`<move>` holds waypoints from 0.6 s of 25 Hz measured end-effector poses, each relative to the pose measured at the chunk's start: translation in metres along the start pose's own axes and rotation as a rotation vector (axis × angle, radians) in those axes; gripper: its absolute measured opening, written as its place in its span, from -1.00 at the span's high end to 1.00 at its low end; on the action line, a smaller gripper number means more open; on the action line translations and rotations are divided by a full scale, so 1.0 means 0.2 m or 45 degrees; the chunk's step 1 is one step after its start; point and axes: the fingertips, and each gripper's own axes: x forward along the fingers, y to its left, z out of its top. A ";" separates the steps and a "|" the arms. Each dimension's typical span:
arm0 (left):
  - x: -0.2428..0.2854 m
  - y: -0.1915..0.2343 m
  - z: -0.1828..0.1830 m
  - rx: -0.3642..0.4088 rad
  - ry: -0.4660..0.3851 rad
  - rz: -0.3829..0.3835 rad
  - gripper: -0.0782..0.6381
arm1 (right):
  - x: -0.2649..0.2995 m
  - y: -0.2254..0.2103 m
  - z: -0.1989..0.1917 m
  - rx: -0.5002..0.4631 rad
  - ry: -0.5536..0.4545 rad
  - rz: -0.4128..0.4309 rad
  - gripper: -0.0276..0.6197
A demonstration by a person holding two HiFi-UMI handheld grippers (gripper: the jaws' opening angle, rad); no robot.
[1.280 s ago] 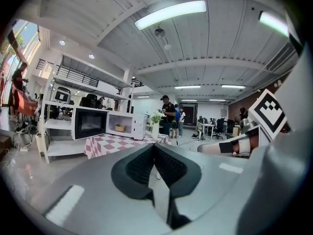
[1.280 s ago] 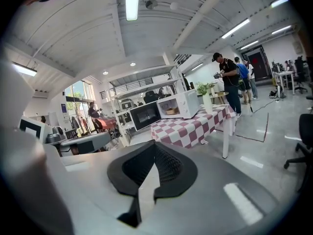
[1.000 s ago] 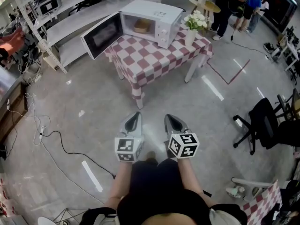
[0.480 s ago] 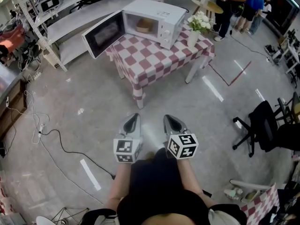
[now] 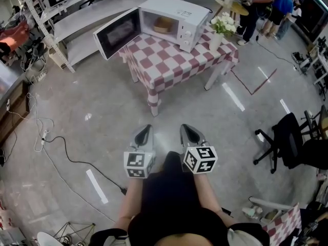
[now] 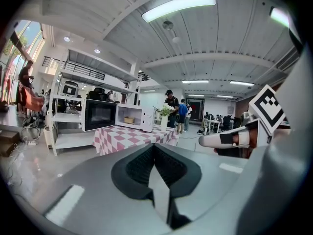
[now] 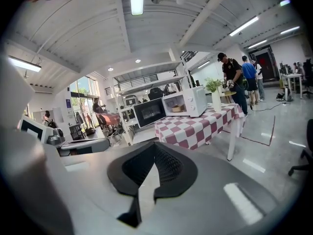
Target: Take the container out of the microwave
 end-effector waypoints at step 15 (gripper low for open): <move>0.07 0.03 0.03 0.001 -0.024 0.019 0.76 | 0.06 -0.04 0.03 0.006 -0.015 0.009 0.91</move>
